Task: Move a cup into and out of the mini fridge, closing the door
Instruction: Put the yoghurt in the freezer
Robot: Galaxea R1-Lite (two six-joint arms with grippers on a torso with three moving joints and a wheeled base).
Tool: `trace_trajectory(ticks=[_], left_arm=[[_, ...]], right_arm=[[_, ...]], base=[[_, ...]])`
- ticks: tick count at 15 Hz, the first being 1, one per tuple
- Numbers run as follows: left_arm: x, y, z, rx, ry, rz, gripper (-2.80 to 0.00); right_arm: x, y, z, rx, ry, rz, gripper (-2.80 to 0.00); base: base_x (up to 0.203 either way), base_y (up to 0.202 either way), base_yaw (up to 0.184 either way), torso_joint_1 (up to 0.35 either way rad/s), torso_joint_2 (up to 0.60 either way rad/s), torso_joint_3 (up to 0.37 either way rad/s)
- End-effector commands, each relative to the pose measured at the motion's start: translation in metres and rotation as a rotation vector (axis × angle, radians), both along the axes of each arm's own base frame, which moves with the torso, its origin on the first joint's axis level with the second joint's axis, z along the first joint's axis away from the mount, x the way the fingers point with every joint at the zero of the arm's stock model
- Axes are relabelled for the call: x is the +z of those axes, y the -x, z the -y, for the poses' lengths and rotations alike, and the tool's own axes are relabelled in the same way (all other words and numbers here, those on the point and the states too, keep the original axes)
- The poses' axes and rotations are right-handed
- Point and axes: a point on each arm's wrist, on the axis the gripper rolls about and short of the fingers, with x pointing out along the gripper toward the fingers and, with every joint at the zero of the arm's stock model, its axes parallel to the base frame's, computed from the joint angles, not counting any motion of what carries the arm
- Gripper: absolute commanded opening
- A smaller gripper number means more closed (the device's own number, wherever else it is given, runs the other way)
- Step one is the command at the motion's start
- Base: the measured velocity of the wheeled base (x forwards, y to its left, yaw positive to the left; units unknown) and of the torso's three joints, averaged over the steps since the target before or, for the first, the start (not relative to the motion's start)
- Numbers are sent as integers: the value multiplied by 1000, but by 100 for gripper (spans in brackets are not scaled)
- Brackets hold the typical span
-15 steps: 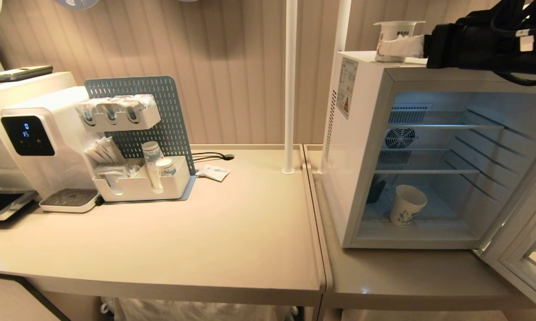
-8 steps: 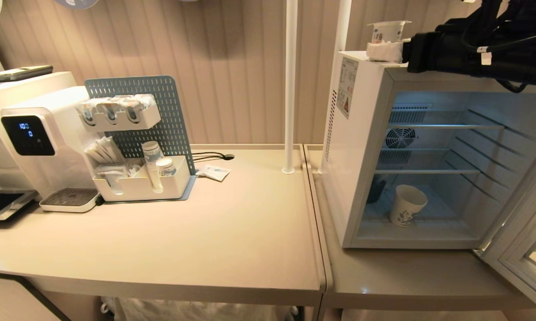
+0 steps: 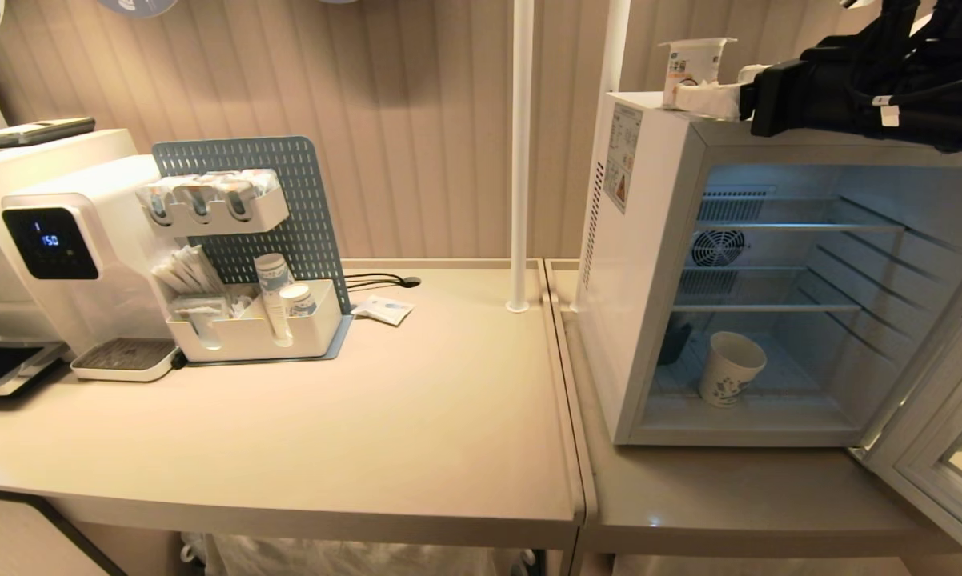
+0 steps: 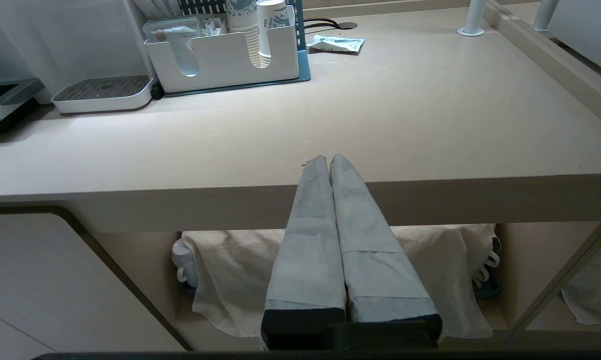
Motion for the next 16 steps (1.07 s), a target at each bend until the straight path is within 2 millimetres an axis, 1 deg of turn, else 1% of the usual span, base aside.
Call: trace_trajectory(ticks=[1,3,8,14,16], left_arm=[[0,0,0,0,-1,0,-280],[0,0,0,0,-1,0,-280],[0,0,0,0,-1,0,-280],[0,0,0,0,-1,0,-280],[0,0,0,0,-1,0,-280]], right_arm=[[2,1,0,-1,-1,7,0],[4,2,0,-2,-7,8,0],[11,14,1,6,-24,0,0],[18,26,-5,34,-108,-27,0],[18,28,-8,45,-114,-33,0]], base=[[0,0,0,0,0,0],[0,0,0,0,0,0],[0,0,0,0,0,0],[0,0,0,0,0,0],[0,0,0,0,0,0]])
